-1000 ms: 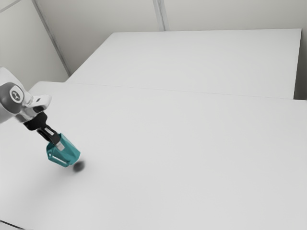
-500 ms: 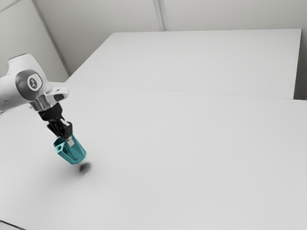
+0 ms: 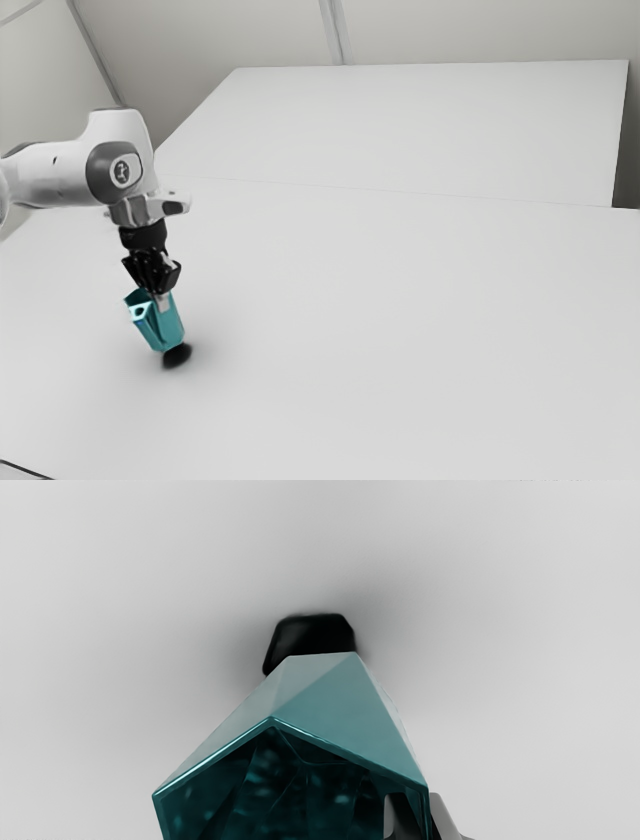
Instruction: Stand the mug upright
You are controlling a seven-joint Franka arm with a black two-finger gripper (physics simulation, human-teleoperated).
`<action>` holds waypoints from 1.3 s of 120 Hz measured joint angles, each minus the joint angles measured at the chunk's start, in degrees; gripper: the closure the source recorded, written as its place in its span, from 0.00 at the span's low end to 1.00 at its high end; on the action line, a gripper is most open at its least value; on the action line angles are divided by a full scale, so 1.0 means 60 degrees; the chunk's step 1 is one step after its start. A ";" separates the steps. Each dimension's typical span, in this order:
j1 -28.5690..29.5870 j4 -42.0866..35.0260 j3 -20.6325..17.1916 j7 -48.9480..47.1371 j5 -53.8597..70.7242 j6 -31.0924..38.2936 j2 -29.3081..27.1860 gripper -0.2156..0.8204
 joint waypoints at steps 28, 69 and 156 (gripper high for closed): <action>-0.0596 0.0382 -0.0004 -0.0696 0.0221 0.0029 0.0538 0.97; -0.0910 0.0962 -0.0011 -0.1393 0.0258 0.0222 0.1170 0.97; -0.1311 0.1703 -0.0012 -0.2112 0.0221 0.0135 0.1954 0.87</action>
